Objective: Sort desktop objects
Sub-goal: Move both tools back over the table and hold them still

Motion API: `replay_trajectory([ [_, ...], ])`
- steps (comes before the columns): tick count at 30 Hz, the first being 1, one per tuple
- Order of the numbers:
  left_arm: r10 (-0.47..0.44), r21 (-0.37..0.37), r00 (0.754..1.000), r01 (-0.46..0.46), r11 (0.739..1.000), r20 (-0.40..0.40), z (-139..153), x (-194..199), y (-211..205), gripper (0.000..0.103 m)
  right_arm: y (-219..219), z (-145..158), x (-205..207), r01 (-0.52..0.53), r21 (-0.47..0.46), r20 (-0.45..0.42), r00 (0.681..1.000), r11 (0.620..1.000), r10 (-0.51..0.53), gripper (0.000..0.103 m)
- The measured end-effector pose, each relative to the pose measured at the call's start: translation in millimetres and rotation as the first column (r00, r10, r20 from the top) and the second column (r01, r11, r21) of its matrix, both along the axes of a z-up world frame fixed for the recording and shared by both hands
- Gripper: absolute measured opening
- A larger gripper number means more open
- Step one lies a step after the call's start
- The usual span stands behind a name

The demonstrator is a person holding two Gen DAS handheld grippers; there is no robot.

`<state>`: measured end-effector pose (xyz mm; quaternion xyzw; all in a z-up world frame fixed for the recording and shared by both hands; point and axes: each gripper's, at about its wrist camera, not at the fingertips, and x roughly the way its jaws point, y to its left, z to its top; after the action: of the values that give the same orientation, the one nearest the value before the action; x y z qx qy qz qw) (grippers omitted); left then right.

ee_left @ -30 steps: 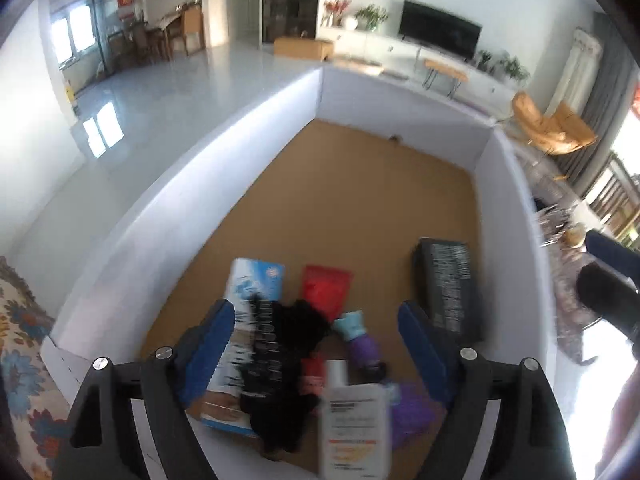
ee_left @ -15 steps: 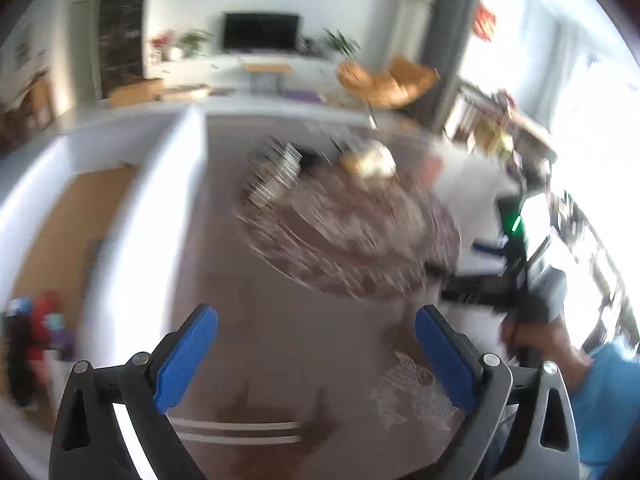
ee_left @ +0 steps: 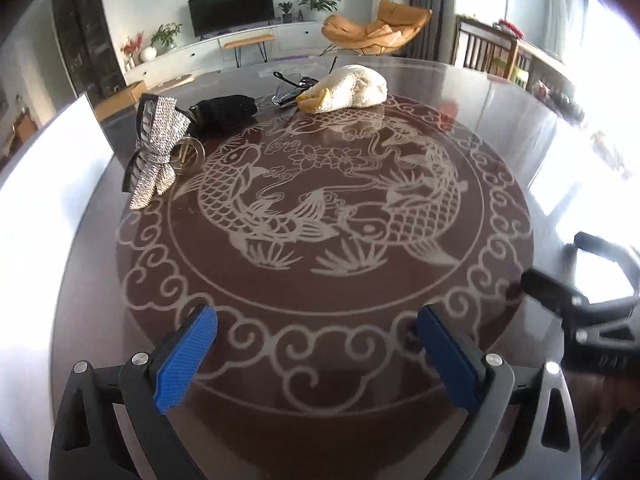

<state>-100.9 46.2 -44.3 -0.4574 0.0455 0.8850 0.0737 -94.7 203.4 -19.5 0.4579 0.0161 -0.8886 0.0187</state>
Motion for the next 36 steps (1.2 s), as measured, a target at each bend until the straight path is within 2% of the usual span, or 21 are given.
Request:
replay_trajectory([
  [36, 0.010, 0.010, 1.000, -0.010, 1.000, -0.007, -2.3, 1.8, 0.7, 0.103, -0.2, 0.4, 0.2, -0.001, 0.001, 0.000, 1.000, 1.000, 0.001, 0.103],
])
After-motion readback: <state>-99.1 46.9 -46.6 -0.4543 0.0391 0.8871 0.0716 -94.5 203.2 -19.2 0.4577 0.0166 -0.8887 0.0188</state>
